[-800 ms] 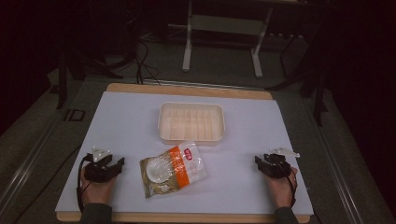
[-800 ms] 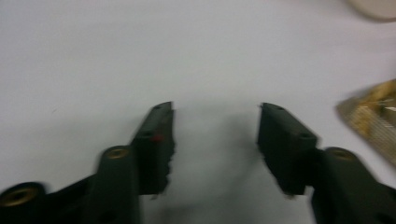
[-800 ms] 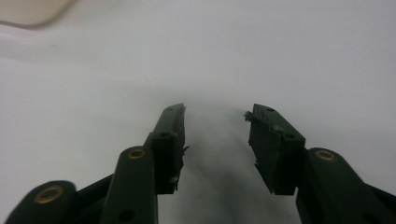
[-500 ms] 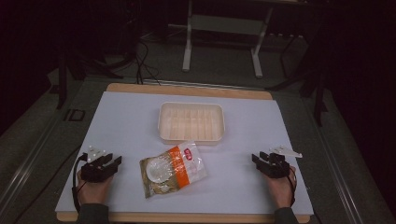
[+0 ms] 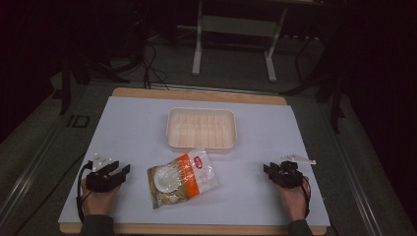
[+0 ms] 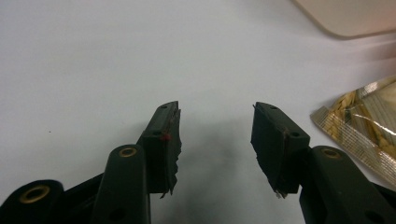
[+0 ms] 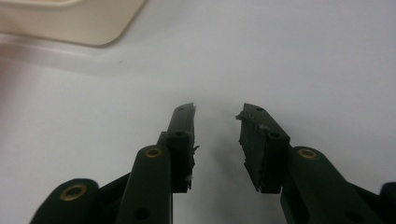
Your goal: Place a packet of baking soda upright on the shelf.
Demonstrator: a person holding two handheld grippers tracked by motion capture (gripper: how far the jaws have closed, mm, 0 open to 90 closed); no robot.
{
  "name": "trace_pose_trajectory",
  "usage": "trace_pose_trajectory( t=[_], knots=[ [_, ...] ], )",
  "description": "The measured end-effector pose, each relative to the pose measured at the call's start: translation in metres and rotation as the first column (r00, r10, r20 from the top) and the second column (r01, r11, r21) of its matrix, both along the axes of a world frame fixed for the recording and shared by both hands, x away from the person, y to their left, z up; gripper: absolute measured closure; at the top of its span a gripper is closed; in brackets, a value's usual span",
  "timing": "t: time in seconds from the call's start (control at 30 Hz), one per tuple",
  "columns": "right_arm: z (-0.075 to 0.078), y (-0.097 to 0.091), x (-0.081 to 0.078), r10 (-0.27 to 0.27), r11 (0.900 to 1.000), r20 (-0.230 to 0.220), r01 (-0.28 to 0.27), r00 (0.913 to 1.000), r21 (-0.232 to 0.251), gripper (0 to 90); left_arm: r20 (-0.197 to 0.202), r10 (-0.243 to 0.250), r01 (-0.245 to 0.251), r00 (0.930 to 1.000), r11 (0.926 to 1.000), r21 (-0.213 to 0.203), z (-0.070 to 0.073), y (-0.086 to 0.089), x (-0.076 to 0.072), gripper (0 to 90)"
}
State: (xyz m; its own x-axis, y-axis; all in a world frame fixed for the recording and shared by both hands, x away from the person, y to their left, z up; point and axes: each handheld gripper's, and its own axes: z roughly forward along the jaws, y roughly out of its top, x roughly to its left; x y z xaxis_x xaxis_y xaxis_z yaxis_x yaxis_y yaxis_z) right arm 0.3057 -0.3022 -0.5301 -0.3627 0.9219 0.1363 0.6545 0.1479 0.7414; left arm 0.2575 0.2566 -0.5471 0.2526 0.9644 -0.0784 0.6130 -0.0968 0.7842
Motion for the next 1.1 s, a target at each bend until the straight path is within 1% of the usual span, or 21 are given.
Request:
trace_pose_trajectory(
  t=[0.03,0.1,0.13,0.2,0.37,0.47,0.6,0.67,0.73,0.77,0.93,1.03,1.1],
  knots=[
    [0.000,0.002,-0.001,0.009,1.0000,0.000,-0.009,1.0000,-0.002,64.2,0.000,0.000,0.000,1.0000,1.0000,-0.003,0.000,0.000,0.000,50.9],
    [0.002,0.006,-0.001,0.024,0.9996,0.004,-0.024,0.9997,-0.011,63.1,0.000,-0.017,0.017,0.9999,0.9998,-0.007,0.000,0.000,0.001,53.0],
    [0.002,0.008,-0.002,0.030,0.9995,0.004,-0.030,0.9996,-0.007,62.9,-0.001,-0.023,0.023,0.9997,0.9997,-0.009,-0.001,-0.001,0.001,53.4],
    [0.003,0.011,-0.002,0.043,0.9991,0.005,-0.043,0.9991,-0.001,62.1,0.004,-0.030,0.030,0.9995,0.9995,0.002,-0.001,-0.003,0.001,54.0],
    [0.002,0.022,-0.003,0.078,0.9962,-0.007,-0.077,0.9970,0.041,61.0,0.001,-0.036,0.036,0.9994,0.9993,0.013,-0.001,-0.005,0.001,53.8],
    [0.002,0.029,-0.004,0.093,0.9945,-0.010,-0.092,0.9956,0.049,61.5,0.001,-0.032,0.032,0.9995,0.9993,0.018,-0.002,-0.006,0.001,52.7],
    [0.003,0.036,-0.006,0.114,0.9928,-0.010,-0.113,0.9935,0.039,60.9,-0.009,-0.021,0.021,0.9997,0.9996,0.017,-0.003,-0.005,0.002,50.9],
    [0.003,0.038,-0.006,0.118,0.9919,-0.012,-0.117,0.9929,0.049,59.7,-0.016,-0.018,0.018,0.9997,0.9998,0.011,-0.004,-0.004,0.002,50.5],
    [0.004,0.041,-0.007,0.129,0.9911,-0.009,-0.128,0.9916,0.037,58.1,-0.023,-0.022,0.022,0.9995,0.9997,0.008,-0.004,-0.005,0.003,50.4],
    [0.005,0.043,-0.007,0.133,0.9908,-0.008,-0.133,0.9910,0.026,57.7,-0.022,-0.025,0.025,0.9994,0.9996,0.014,-0.004,-0.006,0.003,50.4],
    [0.008,0.050,-0.009,0.153,0.9881,-0.005,-0.153,0.9883,0.019,55.1,-0.021,-0.024,0.024,0.9995,0.9994,0.024,-0.005,-0.008,0.003,49.5],
    [0.011,0.054,-0.010,0.165,0.9860,-0.002,-0.165,0.9862,0.020,54.4,-0.024,-0.021,0.021,0.9995,0.9996,0.017,-0.005,-0.007,0.003,48.9],
    [0.013,0.058,-0.011,0.174,0.9842,-0.001,-0.174,0.9847,0.030,54.5,-0.027,-0.023,0.024,0.9994,0.9996,0.018,-0.005,-0.007,0.003,48.6]
  ],
)
